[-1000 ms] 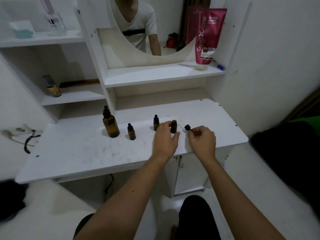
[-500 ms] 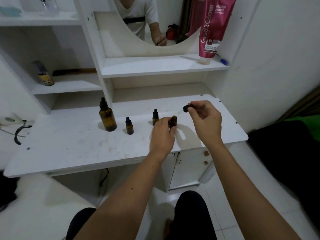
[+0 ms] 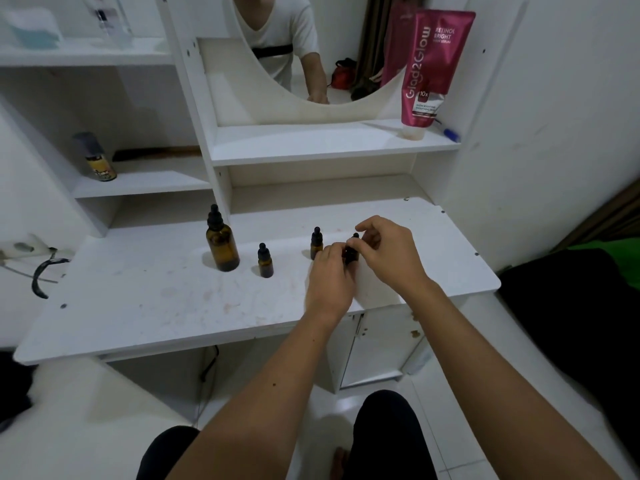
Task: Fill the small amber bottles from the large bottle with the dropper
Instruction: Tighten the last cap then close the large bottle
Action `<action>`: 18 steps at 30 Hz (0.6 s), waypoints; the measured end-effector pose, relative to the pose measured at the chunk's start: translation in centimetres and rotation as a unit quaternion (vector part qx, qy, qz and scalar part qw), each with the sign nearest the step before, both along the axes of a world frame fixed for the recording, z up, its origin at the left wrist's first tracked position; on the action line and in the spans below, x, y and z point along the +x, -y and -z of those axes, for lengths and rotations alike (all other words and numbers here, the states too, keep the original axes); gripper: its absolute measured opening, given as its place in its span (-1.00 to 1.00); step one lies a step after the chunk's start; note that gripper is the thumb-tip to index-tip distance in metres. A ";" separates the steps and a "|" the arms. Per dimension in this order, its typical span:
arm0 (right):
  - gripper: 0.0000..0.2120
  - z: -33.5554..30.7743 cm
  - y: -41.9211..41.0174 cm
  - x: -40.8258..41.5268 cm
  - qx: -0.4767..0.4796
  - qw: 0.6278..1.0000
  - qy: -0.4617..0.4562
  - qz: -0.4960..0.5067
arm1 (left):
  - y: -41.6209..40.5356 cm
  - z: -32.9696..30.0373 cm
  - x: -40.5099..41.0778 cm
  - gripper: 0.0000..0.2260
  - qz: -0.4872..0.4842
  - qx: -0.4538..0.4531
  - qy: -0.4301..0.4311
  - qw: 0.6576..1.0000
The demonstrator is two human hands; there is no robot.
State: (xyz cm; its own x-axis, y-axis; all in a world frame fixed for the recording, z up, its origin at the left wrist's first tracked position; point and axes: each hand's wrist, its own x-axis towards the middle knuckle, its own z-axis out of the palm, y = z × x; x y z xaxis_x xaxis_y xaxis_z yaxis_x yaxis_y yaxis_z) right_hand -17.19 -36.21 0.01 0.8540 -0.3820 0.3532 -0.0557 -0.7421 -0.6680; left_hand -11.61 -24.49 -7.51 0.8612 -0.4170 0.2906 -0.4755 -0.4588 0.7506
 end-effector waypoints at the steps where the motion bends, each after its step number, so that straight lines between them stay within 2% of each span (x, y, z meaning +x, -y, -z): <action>1: -0.73 0.0 0.0 0.1 -0.011 1.000 -0.009 0.016 | 0.0 0.0 0.0 -0.81 -0.001 -0.001 0.000 1.000; 4: -0.68 0.1 0.2 -0.2 -0.032 0.999 0.003 0.028 | 0.1 -0.1 0.0 -0.82 -0.001 -0.001 -0.004 1.000; 8: -0.72 0.0 0.1 -0.6 -0.019 0.998 0.024 -0.047 | 0.0 0.2 0.0 -0.79 0.003 -0.002 0.006 1.000; 11: -0.75 0.2 0.3 -0.2 -0.055 0.998 0.011 -0.016 | 0.0 0.2 0.0 -0.80 -0.001 0.003 0.006 1.000; 14: -0.67 0.5 0.4 -0.1 -0.099 0.995 -0.002 0.009 | 0.0 0.2 -0.2 -0.79 -0.005 -0.004 0.008 1.000; 18: -0.67 0.5 0.0 -0.1 -0.043 0.998 0.015 -0.052 | 0.0 0.2 -0.1 -0.78 0.002 -0.002 0.015 1.000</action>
